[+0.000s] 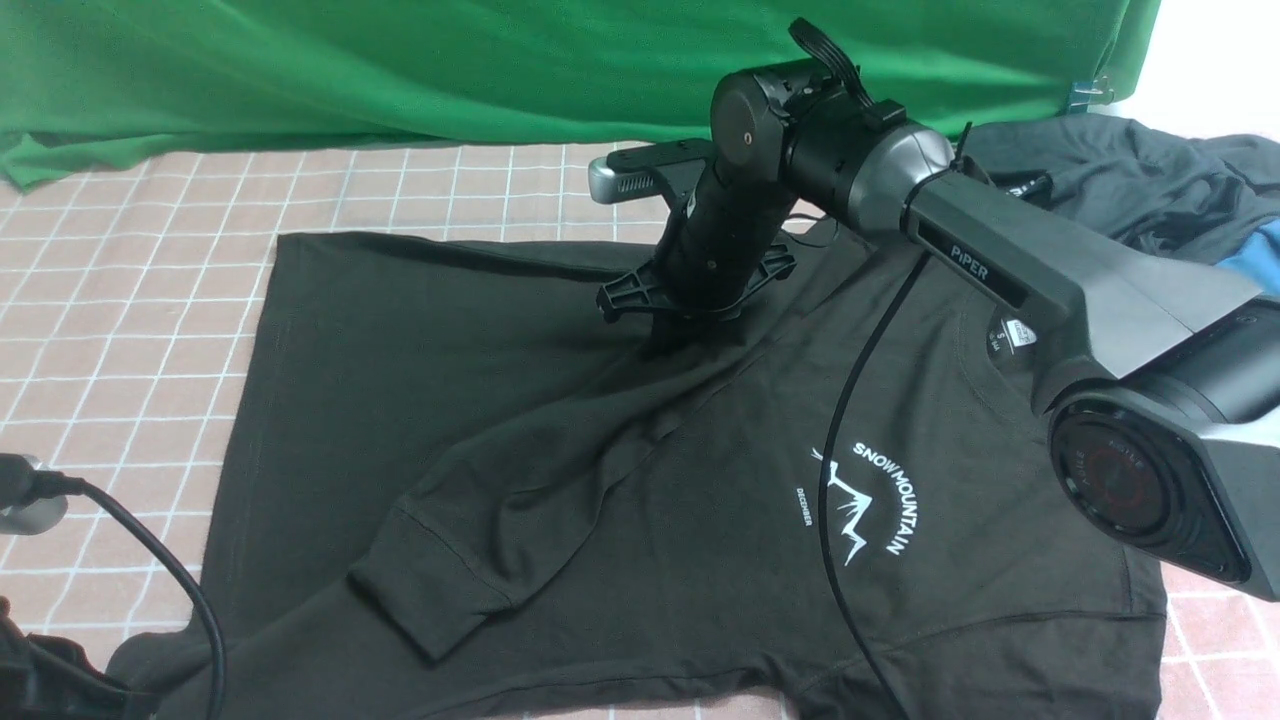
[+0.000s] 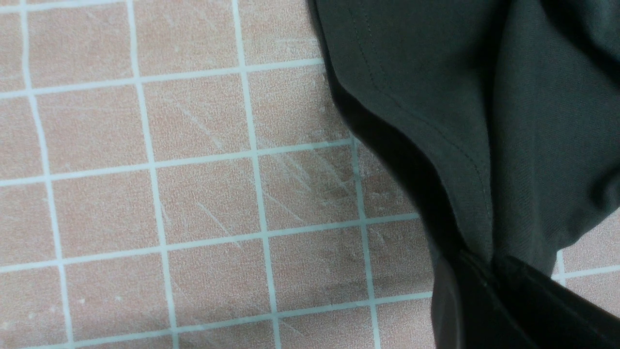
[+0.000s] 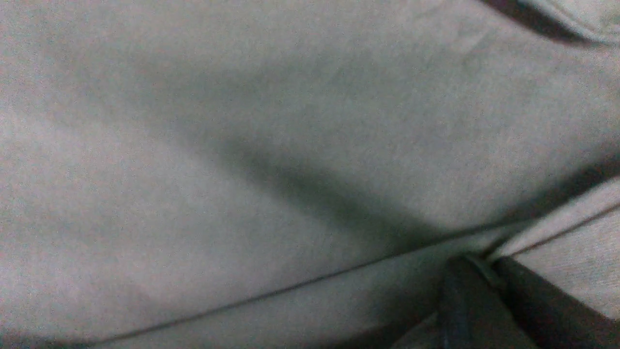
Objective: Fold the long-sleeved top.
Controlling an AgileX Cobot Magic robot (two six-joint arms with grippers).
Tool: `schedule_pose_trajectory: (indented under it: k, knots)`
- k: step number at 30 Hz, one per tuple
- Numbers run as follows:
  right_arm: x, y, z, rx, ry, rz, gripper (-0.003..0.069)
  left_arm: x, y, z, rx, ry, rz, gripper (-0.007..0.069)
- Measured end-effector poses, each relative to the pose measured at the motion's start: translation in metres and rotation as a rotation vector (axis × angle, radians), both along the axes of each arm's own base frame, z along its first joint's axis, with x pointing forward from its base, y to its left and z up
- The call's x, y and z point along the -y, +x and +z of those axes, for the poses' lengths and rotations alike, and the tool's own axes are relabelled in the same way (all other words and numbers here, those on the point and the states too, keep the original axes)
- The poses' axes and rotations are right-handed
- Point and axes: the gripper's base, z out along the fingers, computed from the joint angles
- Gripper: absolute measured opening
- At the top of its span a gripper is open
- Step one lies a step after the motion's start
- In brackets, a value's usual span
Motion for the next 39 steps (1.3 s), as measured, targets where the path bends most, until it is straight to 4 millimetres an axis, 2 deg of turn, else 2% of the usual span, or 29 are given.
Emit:
schedule_pose_trajectory:
  k: [3, 9, 18, 31, 33, 35, 39]
  knots:
    - [0.000, 0.001, 0.008, 0.011, -0.007, 0.017, 0.0036, 0.000, 0.000, 0.000, 0.000, 0.000, 0.000, 0.0039]
    - [-0.002, 0.006, 0.029, 0.079, 0.012, 0.021, 0.0029, 0.000, 0.000, 0.000, 0.000, 0.000, 0.000, 0.0039]
    - [-0.007, 0.012, 0.044, 0.163, 0.086, 0.010, 0.0029, 0.000, 0.000, 0.000, 0.000, 0.000, 0.000, 0.0039]
    - [-0.014, 0.021, 0.050, 0.263, 0.177, -0.018, 0.0033, 0.000, 0.000, 0.000, 0.000, 0.000, 0.000, 0.0039]
    - [-0.014, 0.022, 0.051, 0.275, 0.185, -0.021, 0.0046, 0.000, 0.000, 0.000, 0.000, 0.000, 0.000, 0.0039]
    - [-0.014, 0.022, 0.051, 0.276, 0.188, -0.024, 0.0094, 0.000, 0.000, 0.000, 0.000, 0.000, 0.000, 0.0039]
    - [-0.014, 0.022, 0.051, 0.282, 0.176, -0.020, 0.0267, 0.000, 0.000, 0.000, -0.001, 0.000, -0.002, 0.0039]
